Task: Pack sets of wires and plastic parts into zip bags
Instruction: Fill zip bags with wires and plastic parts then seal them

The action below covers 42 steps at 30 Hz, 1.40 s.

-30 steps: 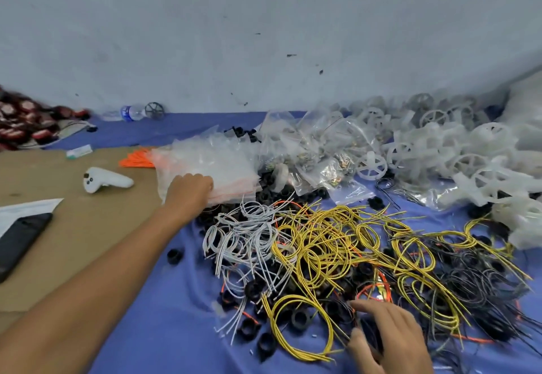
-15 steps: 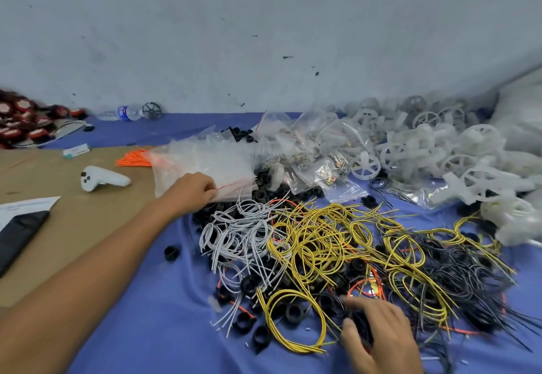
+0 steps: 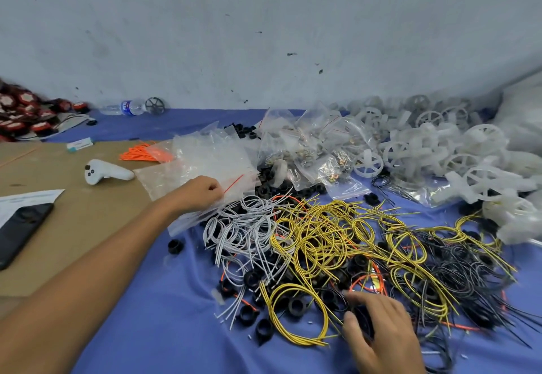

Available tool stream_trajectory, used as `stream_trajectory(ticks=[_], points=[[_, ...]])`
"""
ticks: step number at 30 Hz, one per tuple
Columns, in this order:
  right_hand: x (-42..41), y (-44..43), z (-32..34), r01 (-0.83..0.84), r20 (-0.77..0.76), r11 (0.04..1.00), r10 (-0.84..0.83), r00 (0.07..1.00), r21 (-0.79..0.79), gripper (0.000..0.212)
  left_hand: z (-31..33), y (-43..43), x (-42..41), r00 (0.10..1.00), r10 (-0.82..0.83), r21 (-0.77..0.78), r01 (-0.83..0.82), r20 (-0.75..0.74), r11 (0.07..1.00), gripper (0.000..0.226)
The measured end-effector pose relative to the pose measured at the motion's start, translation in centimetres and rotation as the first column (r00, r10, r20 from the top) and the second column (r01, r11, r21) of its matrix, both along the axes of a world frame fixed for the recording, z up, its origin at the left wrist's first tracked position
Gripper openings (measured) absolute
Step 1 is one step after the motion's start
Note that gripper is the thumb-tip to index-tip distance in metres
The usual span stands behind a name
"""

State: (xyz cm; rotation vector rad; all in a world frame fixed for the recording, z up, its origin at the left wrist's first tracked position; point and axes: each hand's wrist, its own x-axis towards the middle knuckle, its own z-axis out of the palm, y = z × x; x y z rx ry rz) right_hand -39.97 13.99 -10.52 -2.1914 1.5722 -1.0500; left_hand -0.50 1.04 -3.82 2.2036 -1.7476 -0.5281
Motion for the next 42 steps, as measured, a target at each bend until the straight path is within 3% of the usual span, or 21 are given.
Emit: stream_trajectory(ticks=[4,10,13,17,22,25,28,30,32,35,37,40,42], points=[[0.0,0.1,-0.1,0.01,0.005,0.999,-0.01,1.0,0.036,0.024,-0.3,0.2,-0.1,0.999,0.027,-0.02,-0.027,-0.024,0.999,0.007],[-0.2,0.1,-0.1,-0.01,0.018,0.999,0.009,1.0,0.05,0.024,2.4,0.5,-1.3,1.0,0.014,-0.203,-0.012,0.012,0.979,0.01],[-0.1,0.2,-0.2,-0.005,0.034,0.999,0.004,0.999,0.032,0.023,4.3,1.9,-4.8,0.993,-0.113,-0.281,0.114,0.019,0.953,0.026],[-0.1,0.3,0.6,-0.005,0.094,0.999,0.01,0.996,-0.05,0.038,3.1,6.8,-12.3,0.942,-0.326,-0.245,0.336,0.079,0.91,0.031],[1.6,1.4,3.0,-0.114,0.21,0.988,0.134,0.968,-0.102,0.03,-1.5,11.5,-18.5,0.918,-0.379,-0.212,0.396,0.117,0.893,0.033],[2.9,1.1,3.8,-0.231,0.296,0.953,0.167,0.941,0.197,0.029,-2.0,12.0,-19.7,0.929,-0.367,-0.205,0.37,0.055,0.906,0.042],[3.5,0.2,4.1,-0.355,0.415,0.798,0.145,0.898,0.488,0.03,-1.7,12.9,-19.8,0.928,-0.365,-0.221,0.372,0.072,0.902,0.054],[4.0,0.3,4.5,-0.514,0.596,0.685,0.143,0.79,0.517,0.027,-1.0,13.5,-19.9,0.918,-0.386,-0.219,0.396,0.092,0.891,0.057],[4.2,0.5,4.5,-0.541,0.673,0.679,0.094,0.734,0.495,0.028,-0.2,14.0,-20.0,0.911,-0.407,-0.219,0.411,0.067,0.885,0.061],[4.0,0.4,3.8,-0.386,0.479,0.781,0.129,0.868,0.49,0.025,0.9,14.6,-20.3,0.903,-0.426,-0.234,0.425,0.05,0.874,0.064],[4.3,0.7,4.0,-0.344,0.293,0.774,0.213,0.932,0.532,0.019,1.4,15.3,-21.0,0.883,-0.463,-0.267,0.465,0.075,0.844,0.061],[4.2,1.2,5.5,-0.436,0.503,0.634,0.084,0.86,0.639,0.037,1.8,16.2,-21.9,0.845,-0.481,-0.331,0.534,0.233,0.778,0.054],[4.1,1.9,6.3,-0.516,0.656,0.56,-0.066,0.752,0.648,0.041,2.8,16.7,-22.1,0.844,-0.481,-0.303,0.535,0.237,0.789,0.054]])
